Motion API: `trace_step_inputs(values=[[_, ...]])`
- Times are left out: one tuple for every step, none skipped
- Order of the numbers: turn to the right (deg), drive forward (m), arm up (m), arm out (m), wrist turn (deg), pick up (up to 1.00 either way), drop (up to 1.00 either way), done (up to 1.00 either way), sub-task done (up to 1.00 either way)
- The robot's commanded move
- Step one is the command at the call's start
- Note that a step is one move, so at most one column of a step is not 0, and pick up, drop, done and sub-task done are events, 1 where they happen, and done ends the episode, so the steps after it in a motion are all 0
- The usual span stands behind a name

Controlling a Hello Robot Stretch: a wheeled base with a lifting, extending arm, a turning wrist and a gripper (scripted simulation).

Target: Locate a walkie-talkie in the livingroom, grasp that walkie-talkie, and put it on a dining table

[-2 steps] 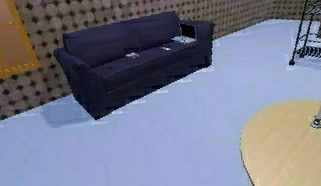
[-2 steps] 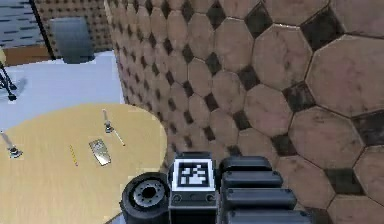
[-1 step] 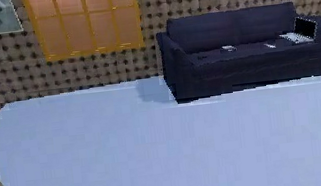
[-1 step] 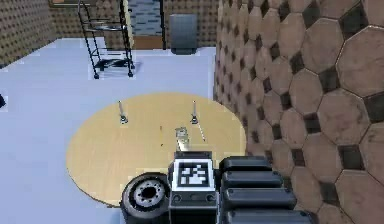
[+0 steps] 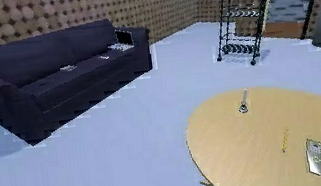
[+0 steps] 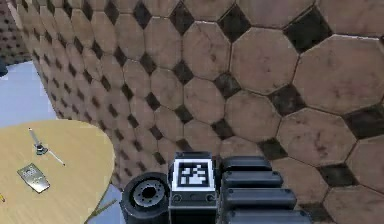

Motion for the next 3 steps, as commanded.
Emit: trace_step_inputs(values=[[45.0, 0.0, 0.0, 0.0, 0.0, 0.0, 0.0, 0.0, 0.0], [45.0, 0.0, 0.0, 0.0, 0.0, 0.0, 0.0, 0.0, 0.0], [27.0, 0.0, 0.0, 0.0, 0.0, 0.0, 0.0, 0.0, 0.0]])
